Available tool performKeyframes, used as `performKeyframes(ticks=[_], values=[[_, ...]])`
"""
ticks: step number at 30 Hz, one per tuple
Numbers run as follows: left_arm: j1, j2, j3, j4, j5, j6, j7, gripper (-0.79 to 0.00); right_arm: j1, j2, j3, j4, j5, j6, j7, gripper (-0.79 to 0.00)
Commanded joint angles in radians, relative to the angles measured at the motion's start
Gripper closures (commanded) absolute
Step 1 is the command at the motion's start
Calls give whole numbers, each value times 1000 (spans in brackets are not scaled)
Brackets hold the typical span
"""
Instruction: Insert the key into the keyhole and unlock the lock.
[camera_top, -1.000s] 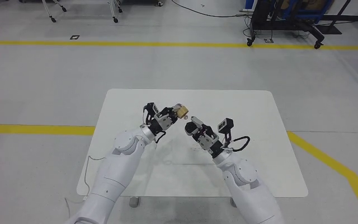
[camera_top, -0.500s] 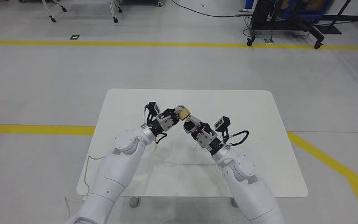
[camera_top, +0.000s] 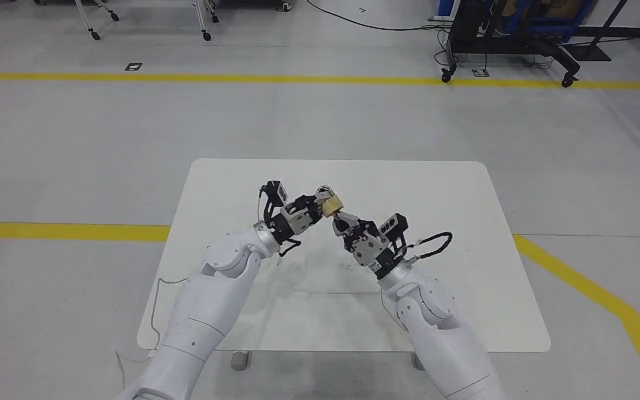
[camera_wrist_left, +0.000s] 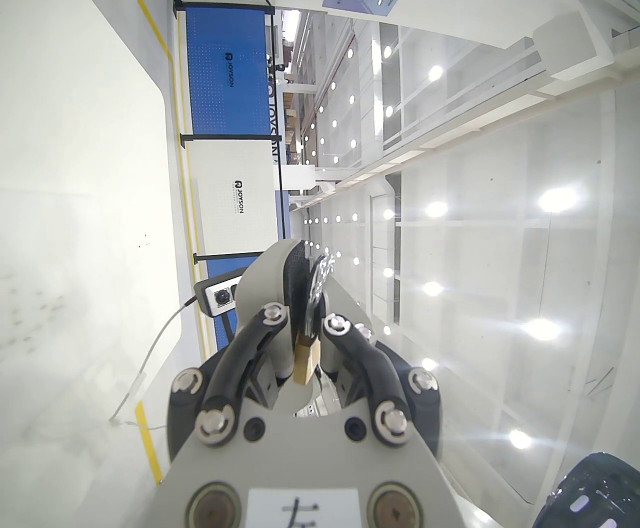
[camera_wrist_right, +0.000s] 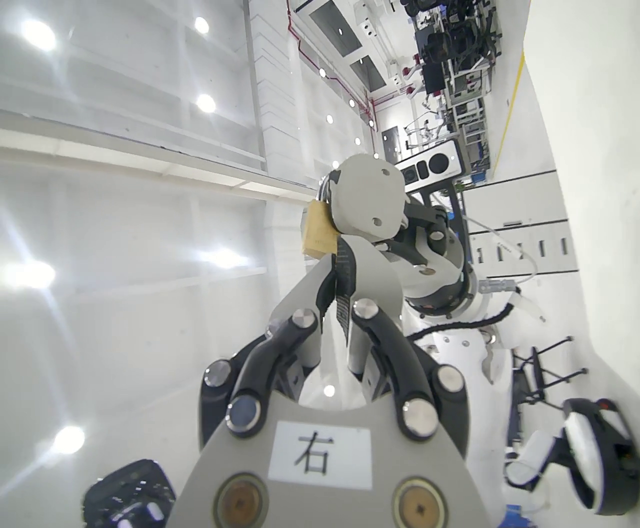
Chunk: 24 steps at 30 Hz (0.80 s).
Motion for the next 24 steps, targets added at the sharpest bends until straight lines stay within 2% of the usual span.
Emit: performKeyframes(ticks=[1,3,9,14,17,18,20,21,24], values=[[0,0,2,-4,11,-14,0,0,-2,-3,4,6,105,38,13,0],[0,1,4,-7,27,-30,4,0,0,-4,10,13,162,68,15,0],[7,3,-1,-17,58,-63,49,0,5,-3,14,20,194,90,25,0],[14,5,-7,-29,85,-78,89,0,2,1,18,12,135,67,20,-332],[17,6,-7,-35,102,-79,99,0,-3,5,23,-2,81,42,6,-397],[15,7,-7,-36,115,-79,101,0,-6,7,25,-9,55,30,3,-440],[14,9,-5,-38,151,-78,110,0,-17,11,39,-27,14,5,-2,-600],[14,10,-4,-40,172,-74,117,0,-25,14,54,-37,-3,-6,-15,-622],[10,15,6,-47,257,-57,134,0,-53,23,115,-80,-34,-23,-61,-610]])
